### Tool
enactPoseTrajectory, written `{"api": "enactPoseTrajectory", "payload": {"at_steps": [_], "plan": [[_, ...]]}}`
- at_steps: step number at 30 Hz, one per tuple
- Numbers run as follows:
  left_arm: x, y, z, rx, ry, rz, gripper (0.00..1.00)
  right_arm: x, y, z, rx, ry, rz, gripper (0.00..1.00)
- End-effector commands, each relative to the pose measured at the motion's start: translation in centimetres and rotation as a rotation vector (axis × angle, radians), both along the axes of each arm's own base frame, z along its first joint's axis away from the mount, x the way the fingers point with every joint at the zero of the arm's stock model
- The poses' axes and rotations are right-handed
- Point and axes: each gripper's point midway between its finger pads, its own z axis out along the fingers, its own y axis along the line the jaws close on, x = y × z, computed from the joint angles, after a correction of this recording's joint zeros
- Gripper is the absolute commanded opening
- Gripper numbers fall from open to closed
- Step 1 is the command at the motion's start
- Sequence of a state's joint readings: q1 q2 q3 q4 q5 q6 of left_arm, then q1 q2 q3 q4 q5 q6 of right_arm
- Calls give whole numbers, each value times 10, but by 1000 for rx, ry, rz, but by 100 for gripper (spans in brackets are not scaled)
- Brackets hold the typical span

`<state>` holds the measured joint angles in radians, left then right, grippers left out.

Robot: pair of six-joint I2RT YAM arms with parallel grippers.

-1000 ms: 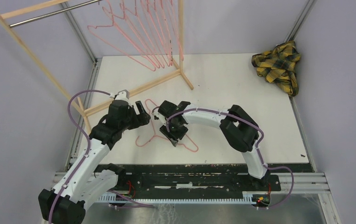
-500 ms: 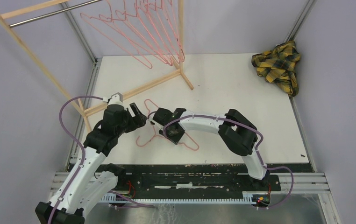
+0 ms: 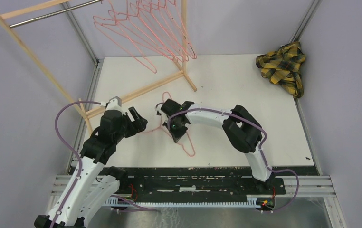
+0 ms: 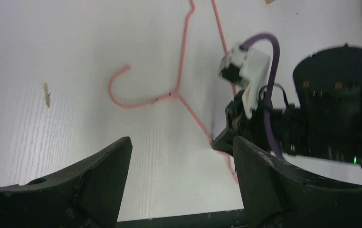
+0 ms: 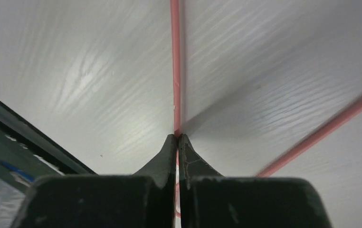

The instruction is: Organize the hangers

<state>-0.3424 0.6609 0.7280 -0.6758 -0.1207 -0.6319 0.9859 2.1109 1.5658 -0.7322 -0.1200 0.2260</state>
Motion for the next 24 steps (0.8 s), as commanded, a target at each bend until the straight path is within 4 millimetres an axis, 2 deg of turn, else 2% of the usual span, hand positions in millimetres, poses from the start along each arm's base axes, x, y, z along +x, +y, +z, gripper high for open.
{"api": "enactPoseTrajectory", "payload": {"at_steps": [1, 5, 10, 15, 20, 24], "plan": [[2, -15, 30, -106, -101, -46, 84, 41, 48, 59, 391, 227, -265, 1], [-1, -23, 30, -157, -118, -70, 82, 60, 60, 101, 550, 326, -344, 1], [-3, -38, 21, -199, -118, -146, 82, 76, 72, 134, 703, 410, -416, 1], [3, -58, -6, -256, -56, -209, 83, 77, 80, 152, 766, 459, -425, 1], [14, -62, -20, -232, -31, -215, 83, 76, 86, 174, 833, 494, -427, 1], [21, -69, -21, -233, -30, -239, 83, 75, 87, 187, 856, 501, -425, 1]]}}
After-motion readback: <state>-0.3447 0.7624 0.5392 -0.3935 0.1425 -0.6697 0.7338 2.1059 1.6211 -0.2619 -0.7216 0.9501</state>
